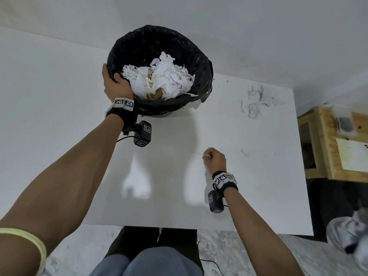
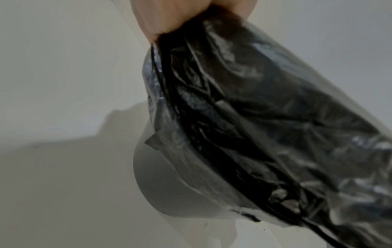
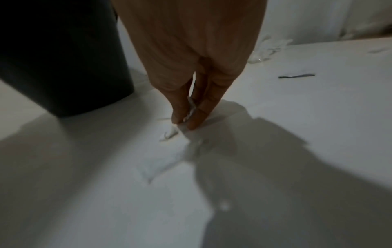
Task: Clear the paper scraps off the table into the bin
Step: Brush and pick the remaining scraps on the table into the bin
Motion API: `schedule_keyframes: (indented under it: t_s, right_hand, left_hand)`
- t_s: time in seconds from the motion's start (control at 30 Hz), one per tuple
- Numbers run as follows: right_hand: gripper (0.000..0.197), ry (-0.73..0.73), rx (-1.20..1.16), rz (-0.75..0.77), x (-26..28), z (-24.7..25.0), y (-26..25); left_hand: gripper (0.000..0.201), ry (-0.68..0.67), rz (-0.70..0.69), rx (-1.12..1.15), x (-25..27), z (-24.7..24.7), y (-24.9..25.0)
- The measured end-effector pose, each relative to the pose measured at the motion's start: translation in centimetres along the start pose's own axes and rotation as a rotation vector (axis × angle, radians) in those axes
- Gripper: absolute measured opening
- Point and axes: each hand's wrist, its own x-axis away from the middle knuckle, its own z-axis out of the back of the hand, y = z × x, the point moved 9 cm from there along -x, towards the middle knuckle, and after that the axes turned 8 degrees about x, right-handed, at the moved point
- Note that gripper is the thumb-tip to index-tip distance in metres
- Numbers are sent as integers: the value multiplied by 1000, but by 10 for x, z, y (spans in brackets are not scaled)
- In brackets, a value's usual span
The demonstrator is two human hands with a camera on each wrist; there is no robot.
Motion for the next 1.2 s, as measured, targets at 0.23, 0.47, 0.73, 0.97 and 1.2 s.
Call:
schedule_keyframes:
  t_s: [0.23,0.47,0.73,0.97,1.2]
  right_hand:
    - [14,13,-196,-186,-6,67,-1]
    - [11,241,-369,150,-18,185,-129]
    - [29,168,-90,297,1,139,-194]
    - [32,440,-74,394,24,189,-135]
    - [61,230,190,41,-24,185,52]
  left_hand:
    - [47,-56,-46,-14,13,2,2]
    - [48,-104,-35,26,56,-6,8]
    - [48,-138,-4,20,97,-9,4]
    - [48,-67,33,35,116,5,-1]
    - [46,102,86,92,138,29,-13]
